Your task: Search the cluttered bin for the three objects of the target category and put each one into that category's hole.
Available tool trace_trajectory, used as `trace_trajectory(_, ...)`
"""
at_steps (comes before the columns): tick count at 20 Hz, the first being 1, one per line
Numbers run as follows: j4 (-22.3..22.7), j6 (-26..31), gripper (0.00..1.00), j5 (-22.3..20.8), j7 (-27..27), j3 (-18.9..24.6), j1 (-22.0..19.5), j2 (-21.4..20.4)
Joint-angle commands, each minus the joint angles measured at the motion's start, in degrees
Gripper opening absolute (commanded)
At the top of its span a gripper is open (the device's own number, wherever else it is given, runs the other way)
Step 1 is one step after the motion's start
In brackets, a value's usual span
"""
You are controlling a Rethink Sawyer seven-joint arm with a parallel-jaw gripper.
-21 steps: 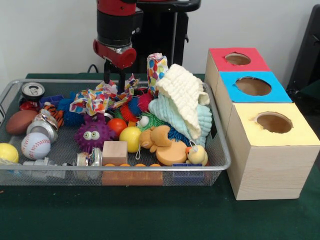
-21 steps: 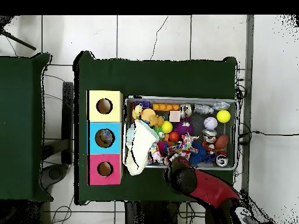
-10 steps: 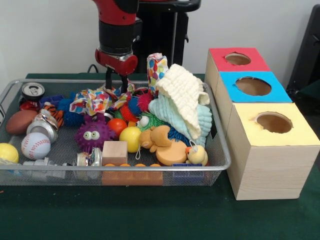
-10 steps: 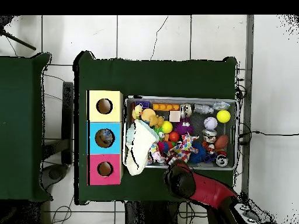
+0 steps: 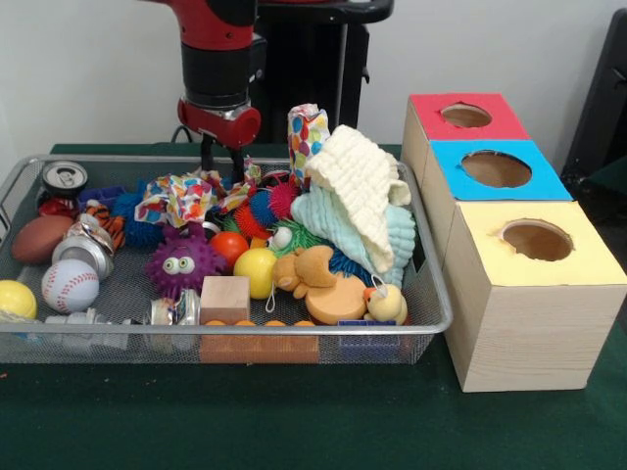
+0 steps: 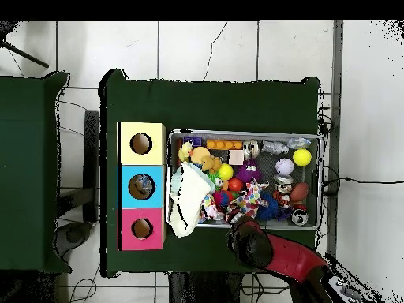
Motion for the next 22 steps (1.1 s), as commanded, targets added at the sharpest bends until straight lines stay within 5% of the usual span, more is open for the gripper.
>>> trace_trajectory(1, -6.20, 12.46, 1.00, -0.96, -3.86, 5.30, -0.98, -2.63)
trace_trajectory(13, -11.18, 31.17, 1.00, -0.92, -6.19, 5.61, 1.10, -10.25)
trace_trajectory(22, -12.54, 29.63, 1.00, -4.43, -10.51, 10.05, -1.32, -10.06)
